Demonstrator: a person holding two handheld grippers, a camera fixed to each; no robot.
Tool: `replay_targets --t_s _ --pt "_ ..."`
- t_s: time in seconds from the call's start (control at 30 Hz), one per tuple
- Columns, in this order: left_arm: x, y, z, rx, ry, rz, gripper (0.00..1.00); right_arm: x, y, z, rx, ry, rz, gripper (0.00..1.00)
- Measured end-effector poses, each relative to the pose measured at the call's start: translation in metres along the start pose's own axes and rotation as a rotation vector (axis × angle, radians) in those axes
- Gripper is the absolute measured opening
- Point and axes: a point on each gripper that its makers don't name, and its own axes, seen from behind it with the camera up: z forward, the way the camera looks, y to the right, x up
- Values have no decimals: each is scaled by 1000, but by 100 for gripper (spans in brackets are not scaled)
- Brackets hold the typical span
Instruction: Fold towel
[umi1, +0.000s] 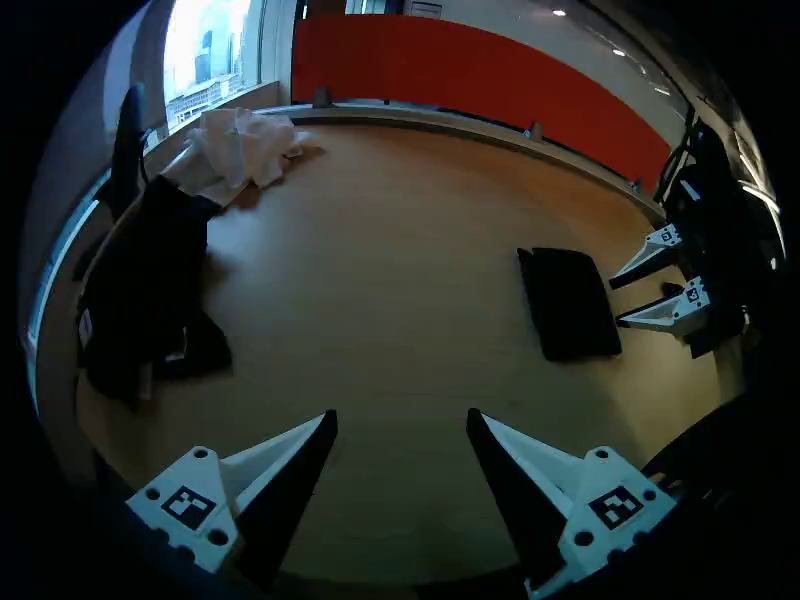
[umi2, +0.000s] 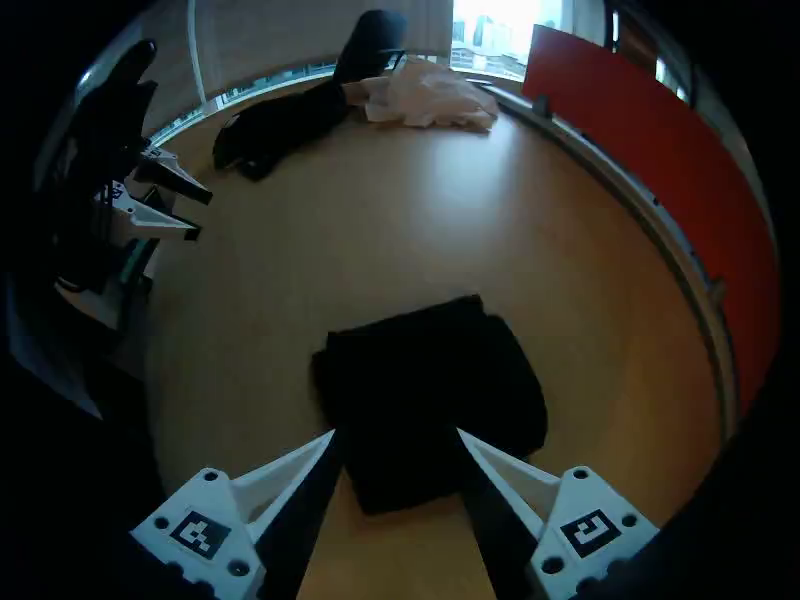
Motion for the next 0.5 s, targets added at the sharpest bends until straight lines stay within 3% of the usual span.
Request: replay_targets --t_s 0.5 --pt "1 4 2 -1 -1 14 96 -35 -6 1 -20 -42 38 75"
